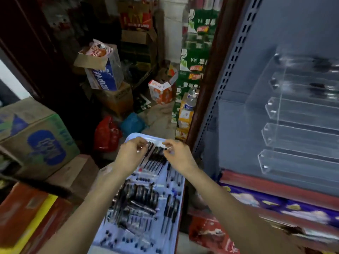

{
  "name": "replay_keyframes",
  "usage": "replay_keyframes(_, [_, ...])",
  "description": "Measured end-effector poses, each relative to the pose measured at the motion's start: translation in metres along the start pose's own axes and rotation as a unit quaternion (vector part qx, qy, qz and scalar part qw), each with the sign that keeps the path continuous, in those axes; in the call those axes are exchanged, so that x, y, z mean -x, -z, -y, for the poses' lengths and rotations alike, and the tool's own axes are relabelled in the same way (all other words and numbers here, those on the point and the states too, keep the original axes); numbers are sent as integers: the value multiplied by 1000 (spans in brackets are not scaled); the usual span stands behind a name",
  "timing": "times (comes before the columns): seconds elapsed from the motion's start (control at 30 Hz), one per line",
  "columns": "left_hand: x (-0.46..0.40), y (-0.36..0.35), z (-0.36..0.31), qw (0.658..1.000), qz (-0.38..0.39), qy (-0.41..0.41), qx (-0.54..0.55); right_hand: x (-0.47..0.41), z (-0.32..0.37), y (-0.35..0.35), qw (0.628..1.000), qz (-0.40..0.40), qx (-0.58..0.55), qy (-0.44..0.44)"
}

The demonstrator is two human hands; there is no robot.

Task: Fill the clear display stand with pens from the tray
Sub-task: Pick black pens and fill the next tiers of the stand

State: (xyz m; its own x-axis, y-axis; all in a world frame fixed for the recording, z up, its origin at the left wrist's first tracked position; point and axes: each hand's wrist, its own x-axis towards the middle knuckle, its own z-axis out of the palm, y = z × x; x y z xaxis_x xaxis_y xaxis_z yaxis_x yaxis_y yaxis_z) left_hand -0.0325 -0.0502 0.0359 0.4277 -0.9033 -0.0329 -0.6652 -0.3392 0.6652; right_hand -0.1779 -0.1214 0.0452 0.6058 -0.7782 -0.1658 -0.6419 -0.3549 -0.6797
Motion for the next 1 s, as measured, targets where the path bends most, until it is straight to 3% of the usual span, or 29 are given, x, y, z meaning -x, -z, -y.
replay_keyframes(0.13, [-11,-22,32,991,121,4,-52,-8,-34,-41,994,17,-4,-110])
replay_keyframes(0.27, [-25,-43,46,972,173,-46,-149,-19,-58,-64,985,-12,50,-165])
replay_keyframes(0.43, [-27,-59,49,965,146,-63,-208,-33,-64,-78,981,-49,76,-169])
replay_keyframes(0.73, [-35,-82,20,953,141,20,-269,-32,-78,-79,984,-68,19,-163])
replay_keyframes(1.0, [-32,-85,21,971,165,86,-152,-28,-83,-77,987,-56,-15,-147])
